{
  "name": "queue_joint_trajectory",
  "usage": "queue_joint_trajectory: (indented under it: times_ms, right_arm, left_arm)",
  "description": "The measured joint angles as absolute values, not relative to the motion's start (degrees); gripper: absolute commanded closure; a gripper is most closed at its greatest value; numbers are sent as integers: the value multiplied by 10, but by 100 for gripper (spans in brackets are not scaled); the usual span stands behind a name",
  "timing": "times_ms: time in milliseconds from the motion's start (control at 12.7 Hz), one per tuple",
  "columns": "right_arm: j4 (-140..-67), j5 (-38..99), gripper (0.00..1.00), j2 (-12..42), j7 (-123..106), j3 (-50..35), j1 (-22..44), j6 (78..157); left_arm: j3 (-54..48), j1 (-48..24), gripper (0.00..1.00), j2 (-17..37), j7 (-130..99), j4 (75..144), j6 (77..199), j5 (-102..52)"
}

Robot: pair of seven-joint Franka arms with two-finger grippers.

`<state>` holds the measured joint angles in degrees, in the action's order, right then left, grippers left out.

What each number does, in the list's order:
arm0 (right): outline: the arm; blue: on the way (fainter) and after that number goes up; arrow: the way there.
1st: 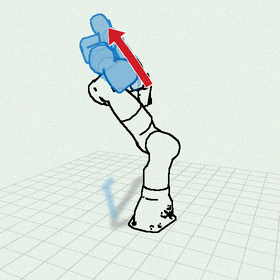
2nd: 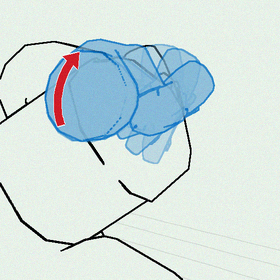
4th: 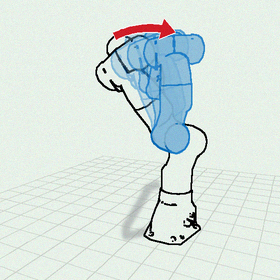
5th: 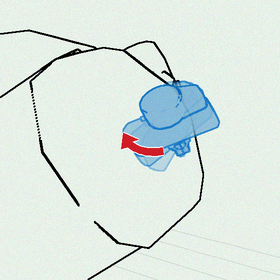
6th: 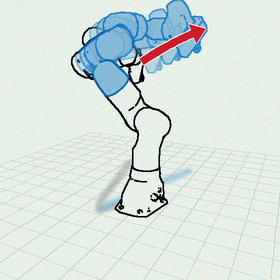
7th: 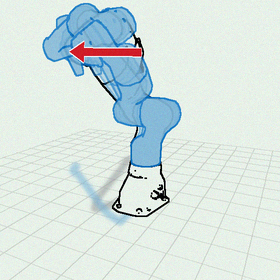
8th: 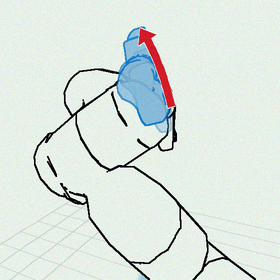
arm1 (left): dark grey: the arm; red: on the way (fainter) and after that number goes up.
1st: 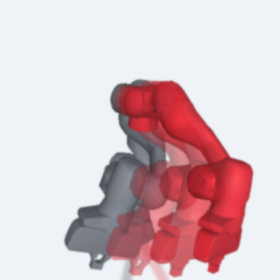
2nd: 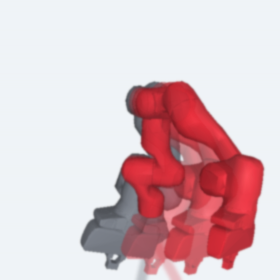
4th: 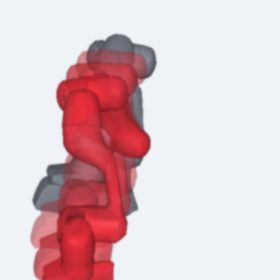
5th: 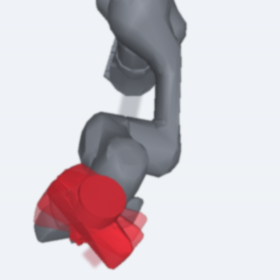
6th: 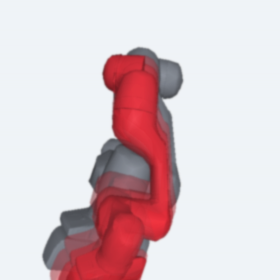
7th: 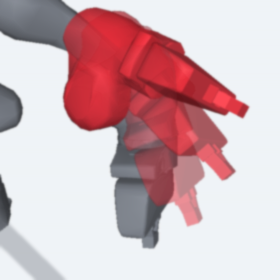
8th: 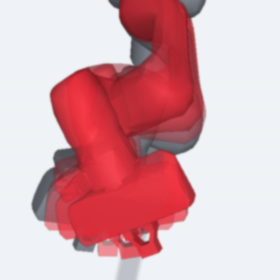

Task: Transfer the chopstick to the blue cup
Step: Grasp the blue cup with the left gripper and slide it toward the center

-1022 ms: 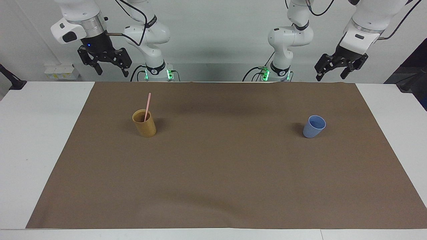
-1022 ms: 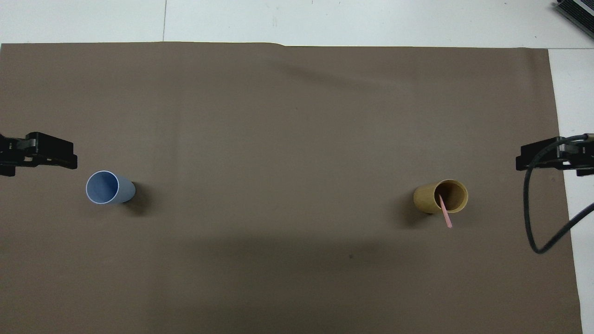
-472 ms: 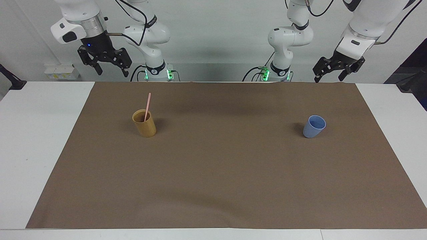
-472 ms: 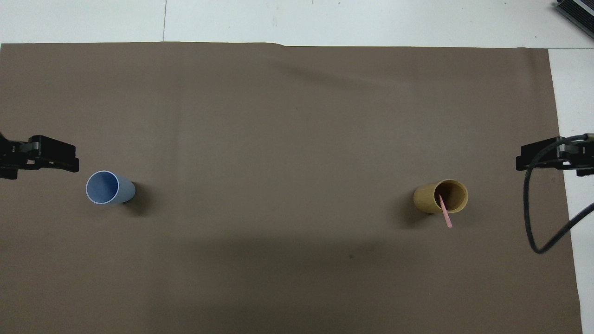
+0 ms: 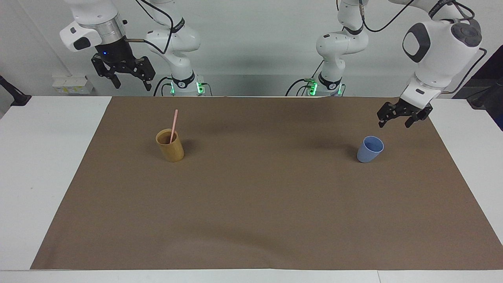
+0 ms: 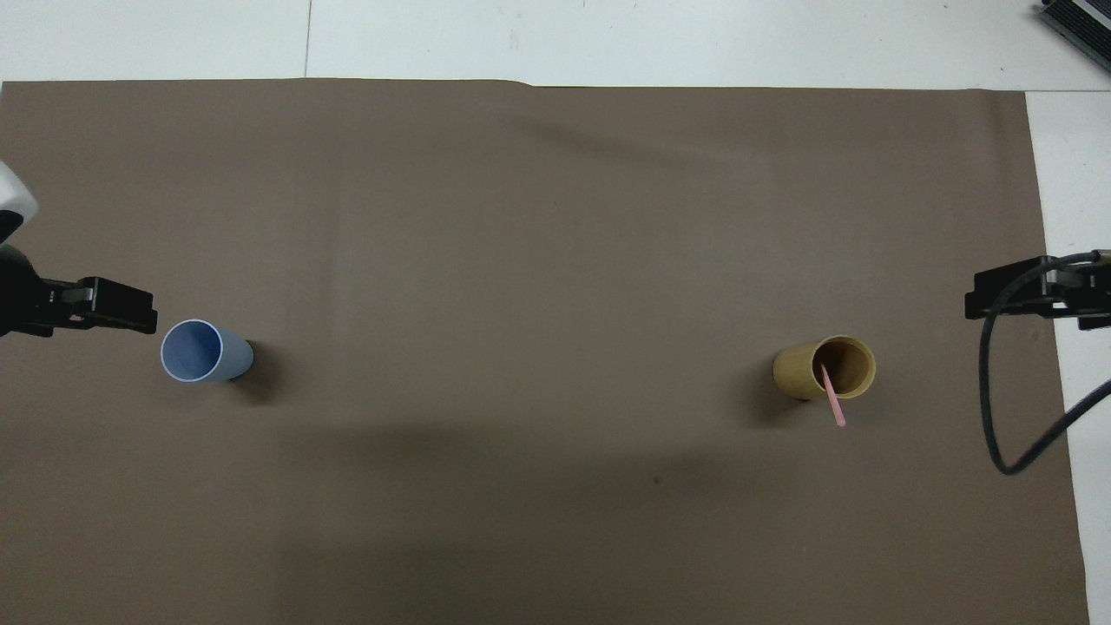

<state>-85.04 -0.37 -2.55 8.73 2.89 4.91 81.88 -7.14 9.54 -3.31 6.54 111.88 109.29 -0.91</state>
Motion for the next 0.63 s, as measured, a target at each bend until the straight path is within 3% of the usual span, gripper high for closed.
queue_joint_trajectory:
  times_ms: [629]
  right_arm:
    - [-850,-4,0,-26,87,29,49,819]
  left_arm:
    - [-71,118,0,30,159,1192,1212,-9]
